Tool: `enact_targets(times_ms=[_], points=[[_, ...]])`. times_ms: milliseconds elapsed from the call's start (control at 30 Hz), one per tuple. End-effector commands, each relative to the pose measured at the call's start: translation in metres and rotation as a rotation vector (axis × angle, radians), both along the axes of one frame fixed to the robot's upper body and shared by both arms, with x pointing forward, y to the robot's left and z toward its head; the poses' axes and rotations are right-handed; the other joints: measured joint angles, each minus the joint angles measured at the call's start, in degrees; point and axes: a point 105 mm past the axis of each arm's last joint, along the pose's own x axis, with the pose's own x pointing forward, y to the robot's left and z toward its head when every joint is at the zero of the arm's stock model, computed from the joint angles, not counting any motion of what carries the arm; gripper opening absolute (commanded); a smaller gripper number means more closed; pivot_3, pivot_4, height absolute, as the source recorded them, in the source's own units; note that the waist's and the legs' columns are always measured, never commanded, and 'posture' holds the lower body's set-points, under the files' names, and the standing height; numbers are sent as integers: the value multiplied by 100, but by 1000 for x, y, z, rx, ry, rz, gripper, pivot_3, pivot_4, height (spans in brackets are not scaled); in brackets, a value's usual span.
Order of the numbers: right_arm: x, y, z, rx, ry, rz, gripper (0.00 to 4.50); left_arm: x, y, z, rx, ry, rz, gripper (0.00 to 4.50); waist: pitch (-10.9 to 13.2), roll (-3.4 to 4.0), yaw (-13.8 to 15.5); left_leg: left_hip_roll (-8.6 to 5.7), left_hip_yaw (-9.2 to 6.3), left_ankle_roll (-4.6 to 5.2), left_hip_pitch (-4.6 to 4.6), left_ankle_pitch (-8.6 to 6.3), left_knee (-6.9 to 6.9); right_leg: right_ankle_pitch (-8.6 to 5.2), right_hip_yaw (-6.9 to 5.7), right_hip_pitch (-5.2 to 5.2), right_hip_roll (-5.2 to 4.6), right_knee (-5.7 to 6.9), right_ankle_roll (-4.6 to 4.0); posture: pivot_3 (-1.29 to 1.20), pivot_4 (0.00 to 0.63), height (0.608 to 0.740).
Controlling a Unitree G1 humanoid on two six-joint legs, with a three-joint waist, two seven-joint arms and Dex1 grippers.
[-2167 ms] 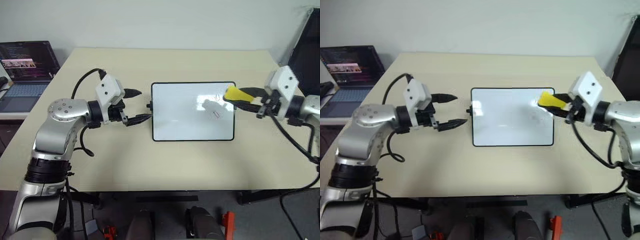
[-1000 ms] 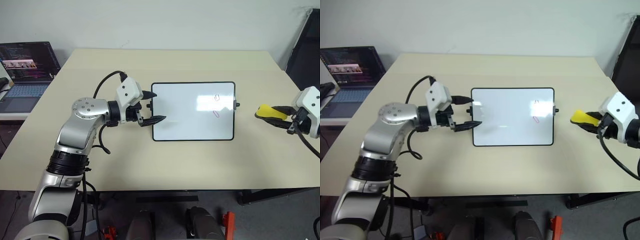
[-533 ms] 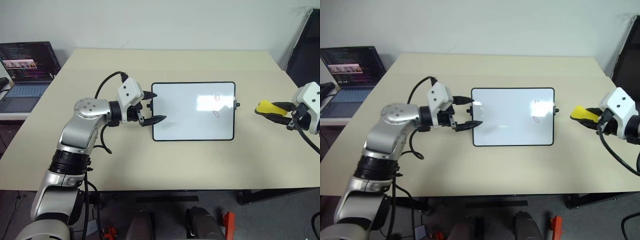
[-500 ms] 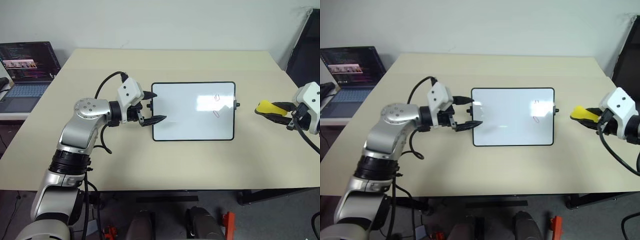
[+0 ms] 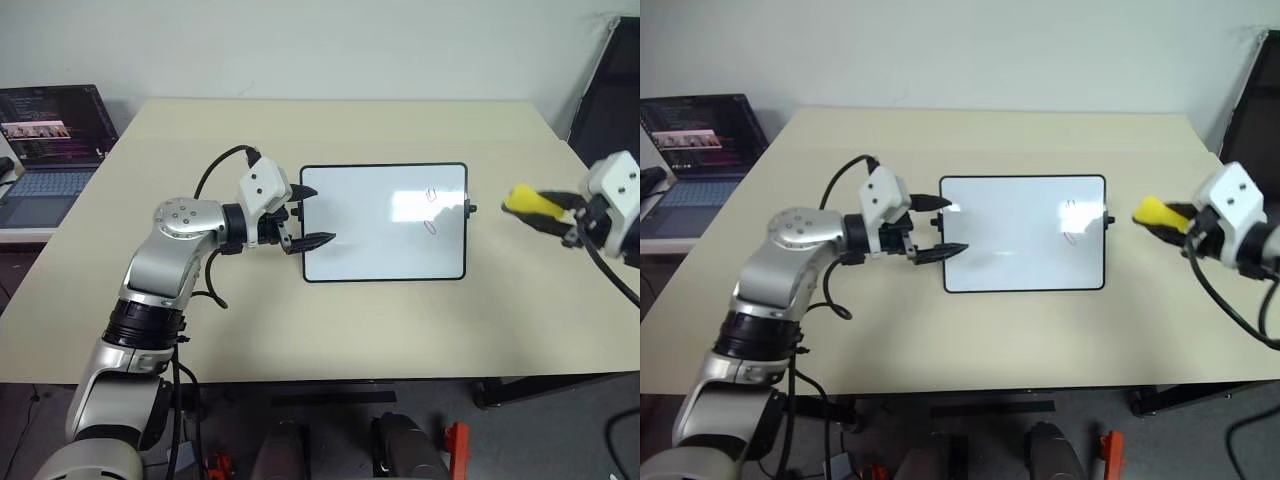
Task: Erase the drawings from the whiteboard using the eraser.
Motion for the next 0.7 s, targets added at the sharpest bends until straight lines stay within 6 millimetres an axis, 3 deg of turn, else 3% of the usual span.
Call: enact_targets(times_ms=[33, 133, 300, 533, 700], points=[[22, 17, 11, 69, -124, -60, 1317, 0, -7, 11, -4, -50, -23, 4500, 0, 0, -15, 0, 0, 0, 0, 0, 1, 0, 0, 0, 0, 0, 0, 0, 150, 740], [39, 27, 6, 131, -166, -105, 1317, 1, -9, 12, -7, -53, -28, 4500, 0, 0, -12, -1, -1, 0, -3, 0, 3, 9, -1, 0, 0, 0, -14, 0, 150, 740], [55, 54, -21, 177, -159, -122, 1317, 1, -7, 12, -6, -55, -25, 4500, 0, 0, -1, -2, -1, 0, -10, 0, 0, 10, -3, -4, -3, -2, -16, 0, 150, 740], [74, 44, -48, 168, -126, -229, 1317, 0, -6, 12, -5, -53, -21, 4500, 0, 0, 5, -5, -1, 0, -8, 0, 1, 11, -3, -4, -7, 1, -15, 0, 150, 740], [77, 52, -74, 153, -60, -194, 1317, 1, -6, 12, -3, -56, -18, 4500, -1, 1, -35, -4, -1, 0, 1, 0, 1, 11, -3, 3, -5, 5, -15, 0, 150, 740]])
